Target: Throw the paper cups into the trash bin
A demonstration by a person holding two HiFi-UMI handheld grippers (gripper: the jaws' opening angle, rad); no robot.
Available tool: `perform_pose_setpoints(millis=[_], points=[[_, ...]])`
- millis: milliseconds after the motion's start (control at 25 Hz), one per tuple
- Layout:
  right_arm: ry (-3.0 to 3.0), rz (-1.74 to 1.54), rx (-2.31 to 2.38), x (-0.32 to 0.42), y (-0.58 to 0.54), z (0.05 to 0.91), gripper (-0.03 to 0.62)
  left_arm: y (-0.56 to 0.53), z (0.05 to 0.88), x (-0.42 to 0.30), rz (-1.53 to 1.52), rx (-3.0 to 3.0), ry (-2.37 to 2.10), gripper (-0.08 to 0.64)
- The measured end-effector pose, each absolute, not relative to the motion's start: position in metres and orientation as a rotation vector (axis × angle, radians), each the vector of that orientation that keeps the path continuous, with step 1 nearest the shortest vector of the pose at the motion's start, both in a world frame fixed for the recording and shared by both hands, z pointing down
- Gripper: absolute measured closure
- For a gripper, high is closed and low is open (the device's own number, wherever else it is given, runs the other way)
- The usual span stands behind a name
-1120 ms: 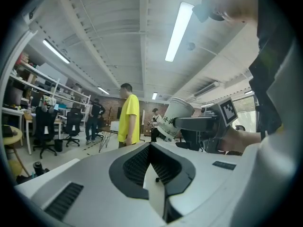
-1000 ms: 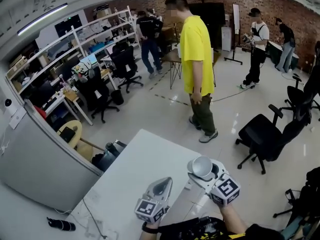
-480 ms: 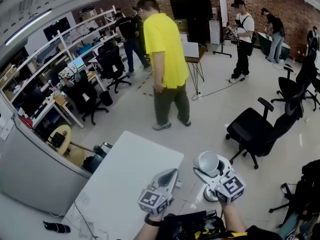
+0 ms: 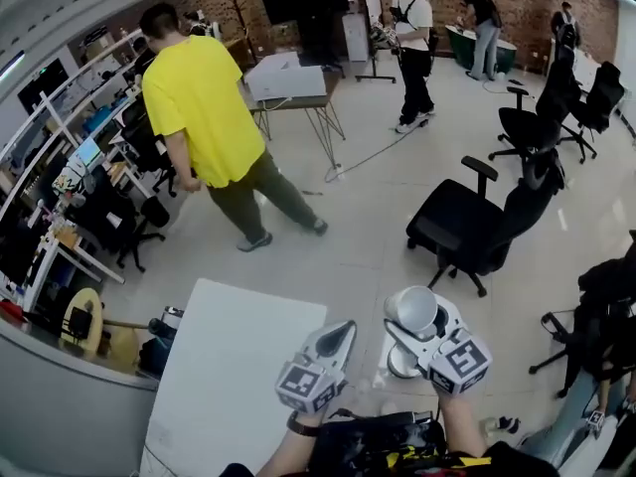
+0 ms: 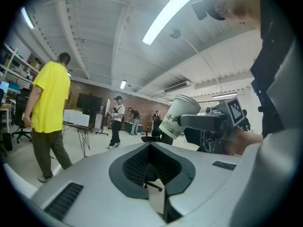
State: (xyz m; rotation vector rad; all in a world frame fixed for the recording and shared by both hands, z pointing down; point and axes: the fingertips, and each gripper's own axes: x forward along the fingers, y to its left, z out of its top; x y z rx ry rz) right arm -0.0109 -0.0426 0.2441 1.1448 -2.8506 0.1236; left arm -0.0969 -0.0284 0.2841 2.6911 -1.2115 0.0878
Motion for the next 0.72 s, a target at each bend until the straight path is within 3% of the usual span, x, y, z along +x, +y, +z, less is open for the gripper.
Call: perform_pose_setpoints(millis=[720], points=[[-2.714, 0.089, 1.369, -0.011, -0.102, 0.236, 0.268, -0.116, 0.264, -0.074, 0.000, 2.859, -0.950, 0.546]])
